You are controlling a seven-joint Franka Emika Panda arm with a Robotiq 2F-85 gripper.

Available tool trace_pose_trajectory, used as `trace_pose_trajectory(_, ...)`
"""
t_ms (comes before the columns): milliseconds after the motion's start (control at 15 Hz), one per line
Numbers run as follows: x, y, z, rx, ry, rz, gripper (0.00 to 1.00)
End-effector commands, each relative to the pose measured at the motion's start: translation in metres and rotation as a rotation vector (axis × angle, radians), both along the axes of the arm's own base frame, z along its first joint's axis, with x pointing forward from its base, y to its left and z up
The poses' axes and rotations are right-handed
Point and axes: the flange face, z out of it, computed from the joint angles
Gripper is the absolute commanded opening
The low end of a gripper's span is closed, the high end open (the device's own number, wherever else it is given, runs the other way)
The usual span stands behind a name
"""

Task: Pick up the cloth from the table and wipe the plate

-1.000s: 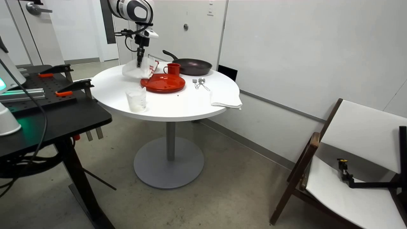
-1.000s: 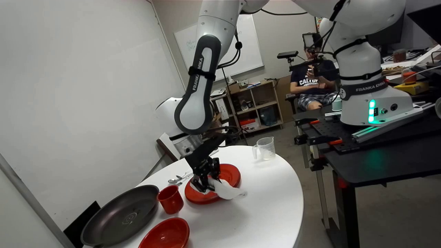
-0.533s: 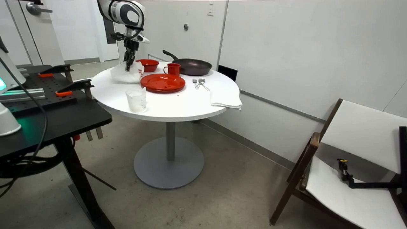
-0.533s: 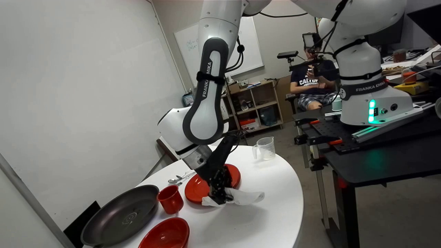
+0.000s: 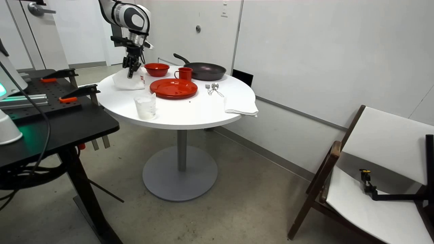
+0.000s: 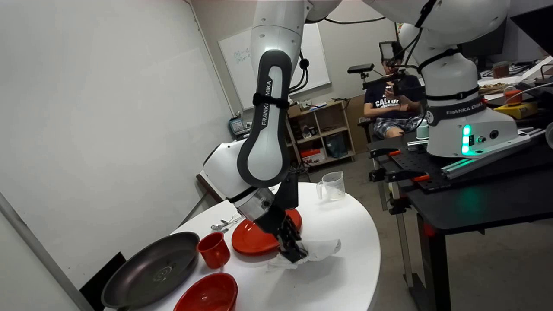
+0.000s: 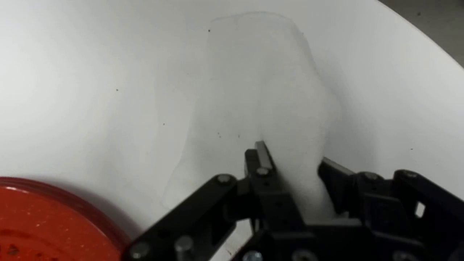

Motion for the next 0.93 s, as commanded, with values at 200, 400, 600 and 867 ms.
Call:
trace_pose_trajectory(200,0.003,0.014,-0.004,0.121,-0.021,-0.036,0.06)
trace_pose_trajectory(400,0.007,0.014,-0.012,0.147,-0.065,-0.086,0.06)
trace_pose_trajectory(600,0.009,0.012,-0.030,0.143,-0.100,-0.129,0.06)
trace_pose_trajectory(867,0.010,0.011,-0.039,0.156,-0.112,-0.167,0.07)
